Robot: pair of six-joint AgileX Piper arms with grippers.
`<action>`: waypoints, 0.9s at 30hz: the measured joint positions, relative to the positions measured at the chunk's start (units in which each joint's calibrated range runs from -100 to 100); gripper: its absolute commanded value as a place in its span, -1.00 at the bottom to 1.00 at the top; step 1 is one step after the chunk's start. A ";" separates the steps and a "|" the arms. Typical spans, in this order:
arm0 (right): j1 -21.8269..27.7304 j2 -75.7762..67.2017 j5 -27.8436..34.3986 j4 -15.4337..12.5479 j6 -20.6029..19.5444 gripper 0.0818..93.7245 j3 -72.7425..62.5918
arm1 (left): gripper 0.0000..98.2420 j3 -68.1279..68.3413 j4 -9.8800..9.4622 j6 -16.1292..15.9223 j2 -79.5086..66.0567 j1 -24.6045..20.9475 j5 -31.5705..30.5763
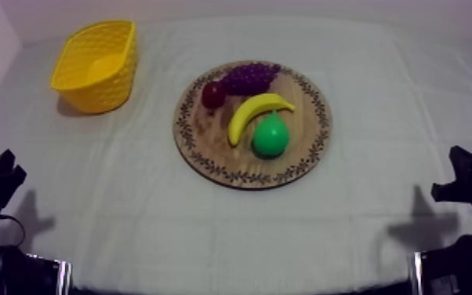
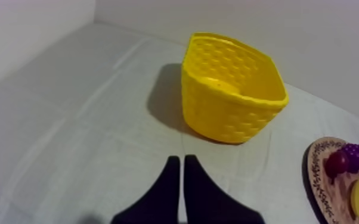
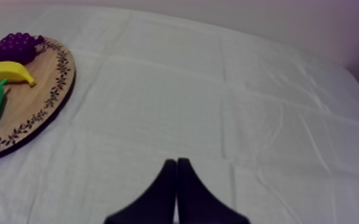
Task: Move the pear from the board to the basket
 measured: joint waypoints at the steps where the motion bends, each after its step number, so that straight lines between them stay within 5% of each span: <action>1: 0.00 0.00 0.00 0.00 0.00 -0.99 0.00 | -0.99 0.00 0.00 0.00 -0.02 0.04 0.00; 6: 0.00 0.00 0.00 0.00 0.00 -0.99 0.00 | -1.00 -1.30 0.00 -2.65 -0.02 3.25 5.85; 14: 0.00 0.00 0.00 0.00 0.00 -0.99 0.00 | -0.98 -1.45 -0.01 -8.66 -0.02 4.84 6.56; 20: 0.00 0.00 0.00 0.00 0.00 -0.99 0.00 | -0.97 -1.45 -0.42 -8.62 -0.02 5.47 6.56; 27: 0.00 0.00 -0.07 0.00 0.00 -0.99 0.00 | -0.96 -3.12 -4.63 -4.98 3.27 7.30 2.46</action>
